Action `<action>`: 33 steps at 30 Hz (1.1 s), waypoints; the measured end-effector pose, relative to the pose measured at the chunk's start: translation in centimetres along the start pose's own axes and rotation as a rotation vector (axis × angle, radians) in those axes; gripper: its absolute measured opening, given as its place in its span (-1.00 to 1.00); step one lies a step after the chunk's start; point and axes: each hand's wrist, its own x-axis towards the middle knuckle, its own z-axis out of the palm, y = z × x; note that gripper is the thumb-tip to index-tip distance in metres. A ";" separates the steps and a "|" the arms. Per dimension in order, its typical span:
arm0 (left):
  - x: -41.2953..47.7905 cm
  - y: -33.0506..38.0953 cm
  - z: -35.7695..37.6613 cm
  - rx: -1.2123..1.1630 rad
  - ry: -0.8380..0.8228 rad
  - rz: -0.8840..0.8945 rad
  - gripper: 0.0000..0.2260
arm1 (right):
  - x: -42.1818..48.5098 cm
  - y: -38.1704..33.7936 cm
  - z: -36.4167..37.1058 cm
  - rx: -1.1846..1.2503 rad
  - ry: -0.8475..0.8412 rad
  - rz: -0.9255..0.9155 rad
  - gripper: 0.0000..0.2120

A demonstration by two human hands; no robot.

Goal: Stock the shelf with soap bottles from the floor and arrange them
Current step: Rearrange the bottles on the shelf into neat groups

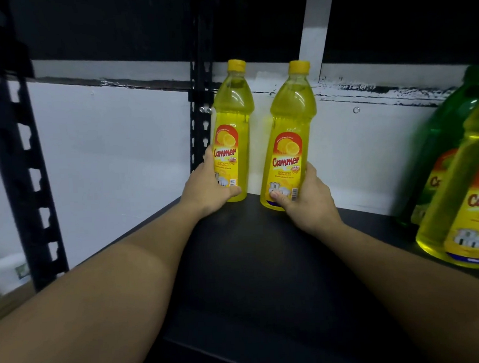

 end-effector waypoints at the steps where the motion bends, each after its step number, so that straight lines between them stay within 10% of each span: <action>1: 0.1 0.0 0.0 -0.007 -0.006 0.003 0.00 | 0.1 0.1 0.0 -0.001 -0.002 0.001 -0.20; 20: -5.0 5.6 -1.0 0.211 0.206 0.072 0.01 | -5.3 -0.2 -7.0 -0.227 0.012 -0.214 -0.51; 33: -12.1 21.9 8.9 -0.024 -0.008 0.252 -0.24 | -12.9 8.1 -24.3 -0.277 0.531 -0.189 -0.75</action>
